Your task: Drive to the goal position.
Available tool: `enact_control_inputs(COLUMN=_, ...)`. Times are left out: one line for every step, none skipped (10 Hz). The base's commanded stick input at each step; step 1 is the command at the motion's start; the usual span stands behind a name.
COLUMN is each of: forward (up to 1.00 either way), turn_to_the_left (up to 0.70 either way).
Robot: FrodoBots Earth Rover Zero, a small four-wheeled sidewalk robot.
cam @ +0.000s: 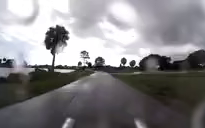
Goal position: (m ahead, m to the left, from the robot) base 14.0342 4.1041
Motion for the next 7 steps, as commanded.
enact_control_inputs(forward=1.0, turn_to_the_left=0.0)
enact_control_inputs(forward=1.0, turn_to_the_left=0.0)
enact_control_inputs(forward=1.0, turn_to_the_left=0.0)
enact_control_inputs(forward=1.0, turn_to_the_left=0.0)
enact_control_inputs(forward=1.0, turn_to_the_left=0.0)
enact_control_inputs(forward=1.0, turn_to_the_left=0.0)
enact_control_inputs(forward=1.0, turn_to_the_left=0.0)
